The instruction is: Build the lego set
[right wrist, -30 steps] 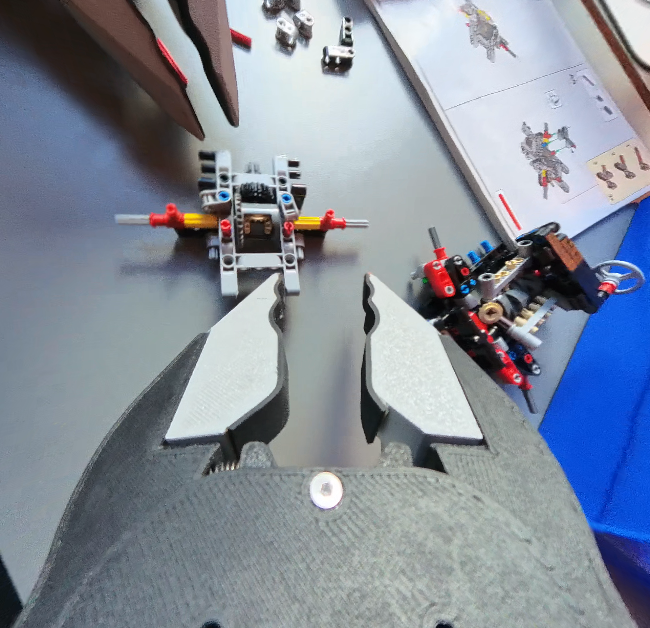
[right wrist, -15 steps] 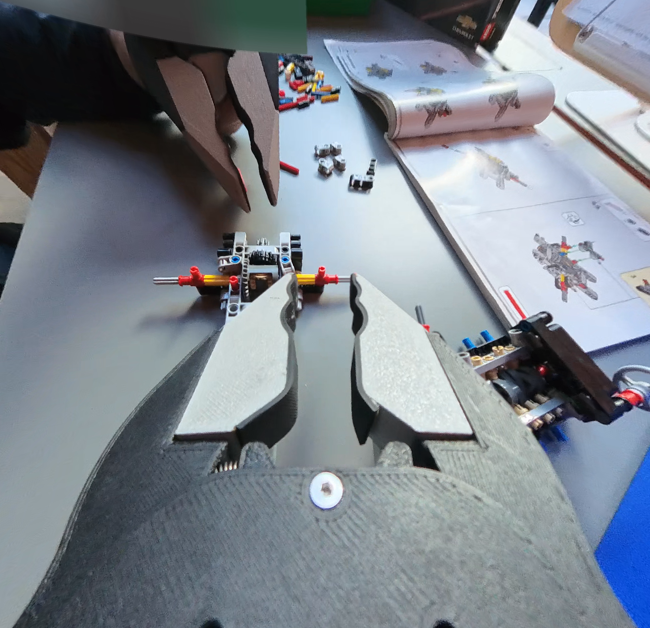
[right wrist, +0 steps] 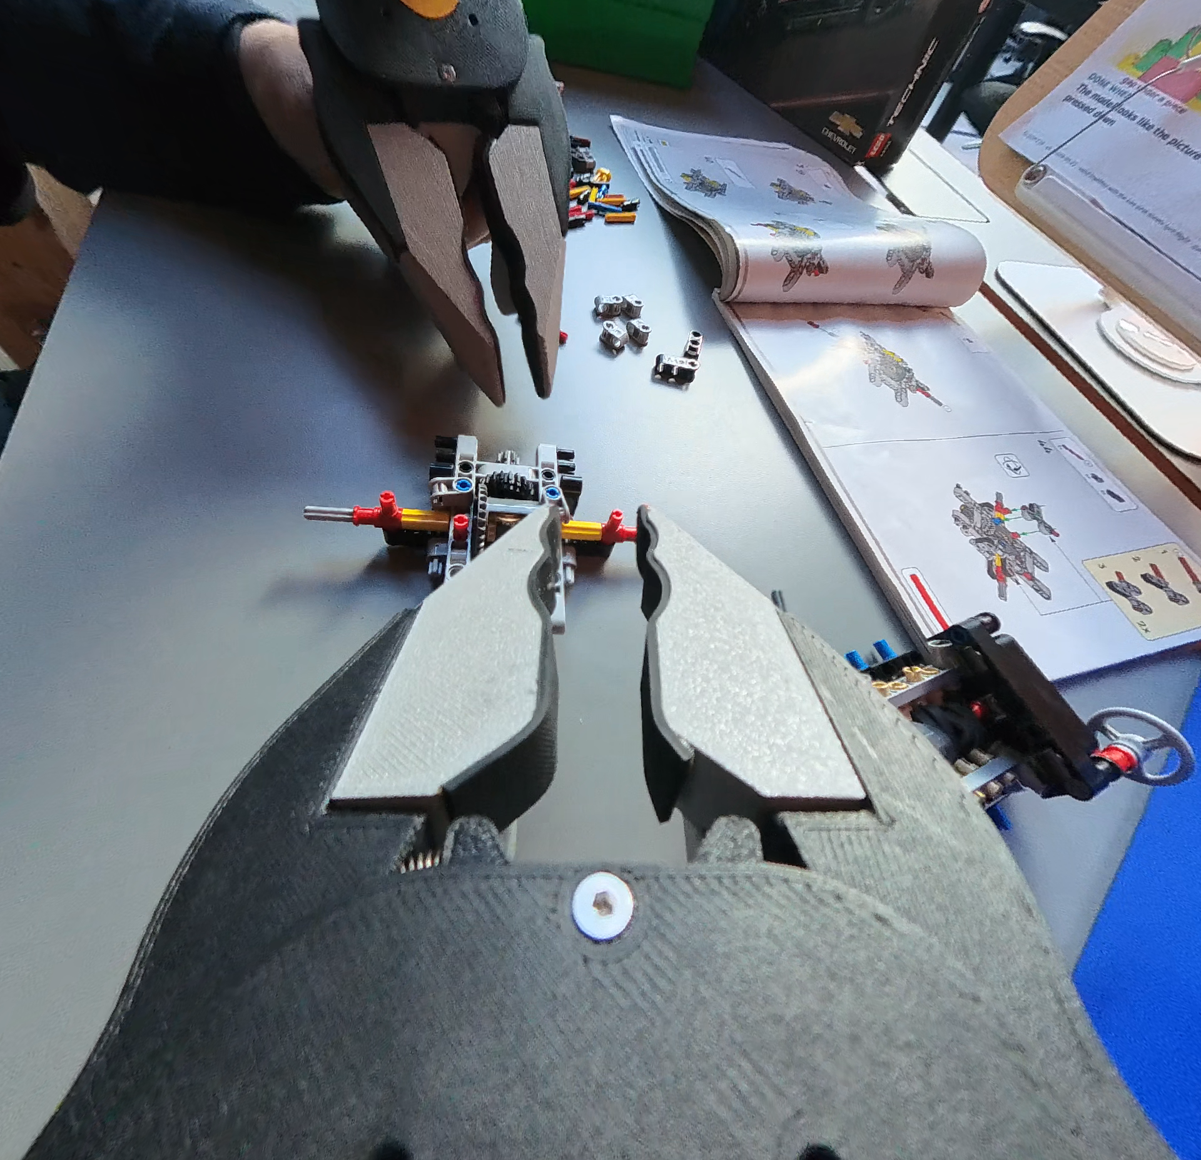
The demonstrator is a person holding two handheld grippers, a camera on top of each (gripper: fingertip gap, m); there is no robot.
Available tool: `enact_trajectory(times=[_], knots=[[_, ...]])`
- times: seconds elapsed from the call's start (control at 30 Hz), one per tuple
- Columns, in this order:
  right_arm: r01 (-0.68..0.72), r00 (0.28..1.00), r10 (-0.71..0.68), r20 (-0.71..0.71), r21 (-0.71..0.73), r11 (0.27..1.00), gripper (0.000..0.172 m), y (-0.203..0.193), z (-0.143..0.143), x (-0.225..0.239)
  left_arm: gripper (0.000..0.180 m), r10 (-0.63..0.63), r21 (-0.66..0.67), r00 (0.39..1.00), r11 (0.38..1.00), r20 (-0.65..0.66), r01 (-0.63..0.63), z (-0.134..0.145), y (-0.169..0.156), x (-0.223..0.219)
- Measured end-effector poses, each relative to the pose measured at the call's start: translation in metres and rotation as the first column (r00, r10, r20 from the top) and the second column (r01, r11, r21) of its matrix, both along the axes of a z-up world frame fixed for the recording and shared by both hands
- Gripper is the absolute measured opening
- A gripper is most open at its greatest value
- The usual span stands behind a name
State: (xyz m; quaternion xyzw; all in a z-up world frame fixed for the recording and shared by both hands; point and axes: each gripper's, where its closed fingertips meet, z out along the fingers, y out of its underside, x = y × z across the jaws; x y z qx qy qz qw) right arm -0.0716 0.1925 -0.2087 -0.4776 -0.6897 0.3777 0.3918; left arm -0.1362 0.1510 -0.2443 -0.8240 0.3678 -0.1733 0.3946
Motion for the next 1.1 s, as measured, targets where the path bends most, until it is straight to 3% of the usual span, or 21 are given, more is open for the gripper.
enact_trajectory(times=[0.47,0.67,1.1], knots=[[0.04,0.994,-0.05,-0.094,-0.11,0.993,0.014,0.015,0.017,0.006,0.014,0.031,-0.052,0.998,0.998,0.058,-0.028,0.0,0.004,-0.004],[0.04,0.988,-0.066,-0.141,-0.181,0.983,0.014,0.022,0.026,0.009,0.005,0.018,-0.052,0.991,0.999,0.131,-0.011,0.008,0.004,-0.003],[0.061,0.986,-0.085,-0.146,-0.162,0.985,0.014,0.026,0.026,0.009,0.006,0.057,-0.008,0.994,0.998,0.09,-0.056,0.008,0.008,-0.007]])
